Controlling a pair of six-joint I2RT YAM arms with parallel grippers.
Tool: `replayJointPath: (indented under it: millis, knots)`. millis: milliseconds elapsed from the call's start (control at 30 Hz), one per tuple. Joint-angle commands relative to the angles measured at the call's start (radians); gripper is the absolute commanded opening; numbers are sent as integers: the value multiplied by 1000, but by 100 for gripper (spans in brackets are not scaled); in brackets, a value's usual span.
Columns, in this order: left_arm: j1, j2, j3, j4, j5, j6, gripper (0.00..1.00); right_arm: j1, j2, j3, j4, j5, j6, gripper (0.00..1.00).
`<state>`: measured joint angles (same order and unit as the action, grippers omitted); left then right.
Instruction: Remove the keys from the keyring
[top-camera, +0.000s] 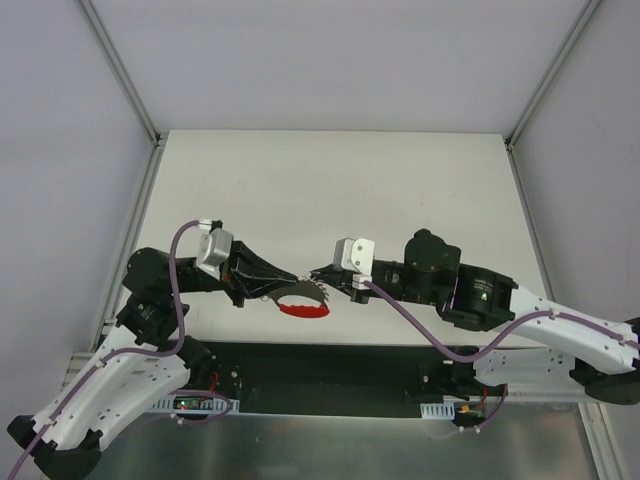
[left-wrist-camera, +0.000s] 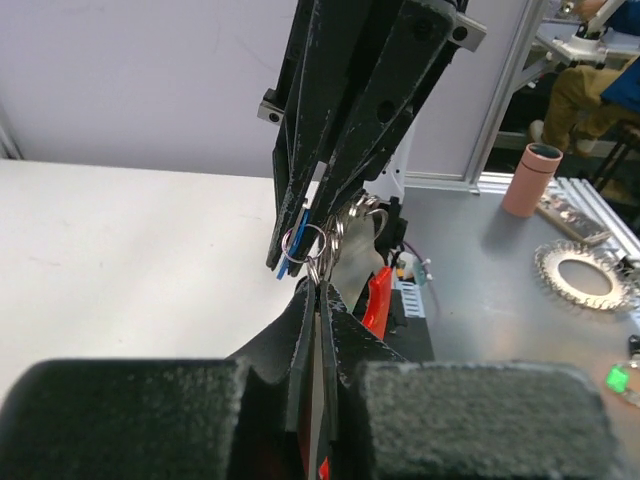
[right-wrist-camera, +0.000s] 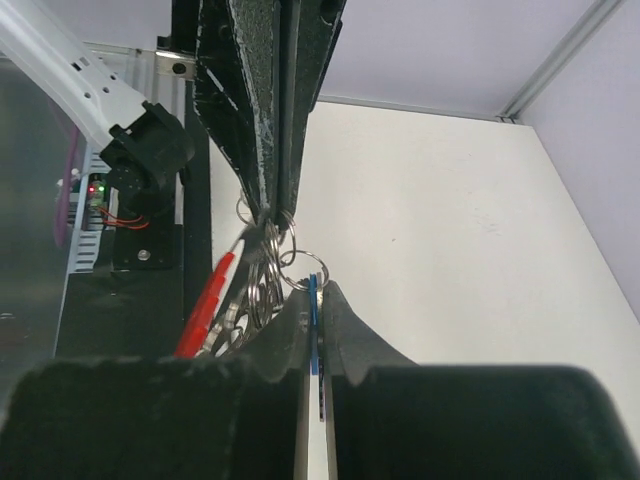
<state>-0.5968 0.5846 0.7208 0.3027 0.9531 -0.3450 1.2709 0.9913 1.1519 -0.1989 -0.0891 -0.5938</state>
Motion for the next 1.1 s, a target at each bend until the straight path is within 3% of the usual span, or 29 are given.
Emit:
replayJointPath:
  millis: [0,300,467,500,600,833,933,1067]
  knots:
    - [-9,-37,-27,72,12,139,0,-4,-23,19,46,-1,29,1]
    - [-9,6,8,-69,73,308,0,-2,10,68,65,78,-38,1]
    - [-9,-23,6,-160,-40,414,0,-4,10,115,49,115,-123,1]
    - [-8,-22,11,-180,-98,411,22,-5,10,123,39,103,-127,1]
    - [-9,-5,32,-212,-134,399,58,-4,1,121,13,98,-110,1]
    - [-9,1,109,-369,-240,321,68,-5,10,124,-74,262,60,1]
    - [-9,-23,103,-378,-261,325,70,-5,-15,98,-77,179,68,1]
    - [-9,-5,141,-379,-125,316,65,-4,-92,-10,13,98,-6,1]
